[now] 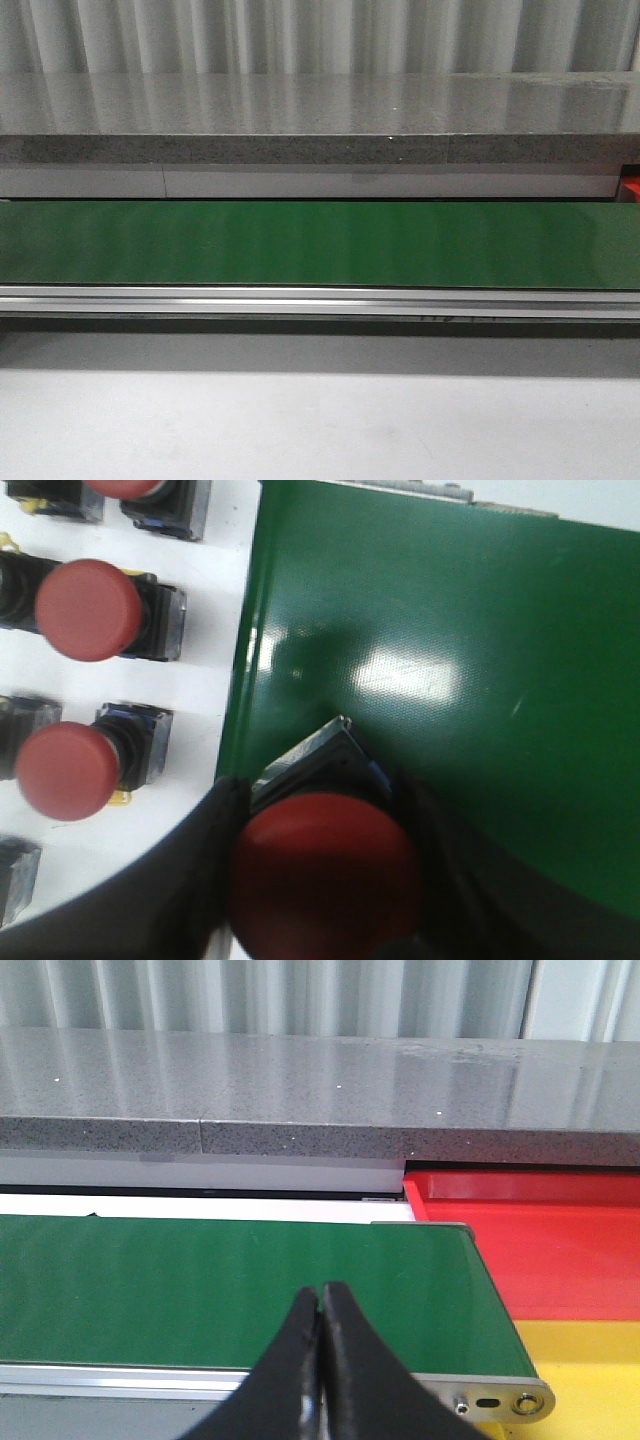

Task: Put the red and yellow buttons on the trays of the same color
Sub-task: 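Grasp the red button with the left gripper and lift it over the belt, then lower the red button onto the green belt and open the left gripper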

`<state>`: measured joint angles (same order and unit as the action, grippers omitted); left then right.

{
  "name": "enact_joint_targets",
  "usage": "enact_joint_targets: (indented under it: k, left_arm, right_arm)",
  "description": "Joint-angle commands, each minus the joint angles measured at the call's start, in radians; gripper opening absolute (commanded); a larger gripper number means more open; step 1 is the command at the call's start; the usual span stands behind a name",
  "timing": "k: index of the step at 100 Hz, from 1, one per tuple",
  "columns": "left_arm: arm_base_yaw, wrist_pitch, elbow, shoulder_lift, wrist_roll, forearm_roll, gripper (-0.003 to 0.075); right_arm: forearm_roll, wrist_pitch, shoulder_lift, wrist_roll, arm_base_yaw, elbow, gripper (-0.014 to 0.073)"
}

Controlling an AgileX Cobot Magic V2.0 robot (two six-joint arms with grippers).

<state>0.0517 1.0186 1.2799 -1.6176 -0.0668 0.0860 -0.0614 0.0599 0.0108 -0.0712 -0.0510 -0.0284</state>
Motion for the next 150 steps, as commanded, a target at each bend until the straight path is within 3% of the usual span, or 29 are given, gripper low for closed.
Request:
enact_joint_targets:
  k: [1, 30, 37, 47, 59, 65, 78, 111, 128, 150]
  left_arm:
    - [-0.012, -0.044, 0.034, 0.0, 0.002, 0.005, -0.002]
    - [-0.014, -0.045, 0.034, -0.063, 0.002, 0.003, -0.0018]
    - [-0.018, -0.036, 0.039, -0.063, 0.011, 0.005, 0.0026]
    - [-0.022, -0.005, 0.067, -0.063, 0.037, -0.019, 0.0204]
    - [-0.042, 0.037, 0.117, -0.063, 0.047, -0.025, 0.0594]
    - [-0.06, 0.056, 0.143, -0.063, 0.047, -0.024, 0.0723]
    - [-0.097, 0.099, 0.212, -0.063, 0.047, -0.024, 0.0631]
    - [-0.102, 0.109, 0.234, 0.071, 0.035, -0.001, 0.063]
    - [-0.021, 0.079, 0.127, 0.181, -0.017, 0.023, 0.063]
    - [0.163, -0.055, -0.148, 0.366, -0.1, 0.023, 0.0629]
  right_arm:
    - [0.006, -0.085, 0.011, -0.002, -0.006, 0.021, -0.0067]
    - [0.006, -0.085, 0.011, -0.002, -0.006, 0.021, -0.0067]
    - [0.006, -0.085, 0.011, -0.002, -0.006, 0.021, -0.0067]
    - [0.006, -0.085, 0.011, -0.002, -0.006, 0.021, -0.0067]
    - [0.006, -0.085, 0.011, -0.002, -0.006, 0.021, -0.0067]
    - [0.006, -0.085, 0.011, -0.002, -0.006, 0.021, -0.0067]
    - [0.006, -0.085, 0.011, -0.002, -0.006, 0.021, -0.0067]
    - [0.006, -0.085, 0.011, -0.002, -0.006, 0.021, -0.0067]
    - [0.006, -0.085, 0.011, -0.002, -0.006, 0.021, -0.0067]
    - [0.006, -0.085, 0.011, -0.002, -0.006, 0.021, -0.0067]
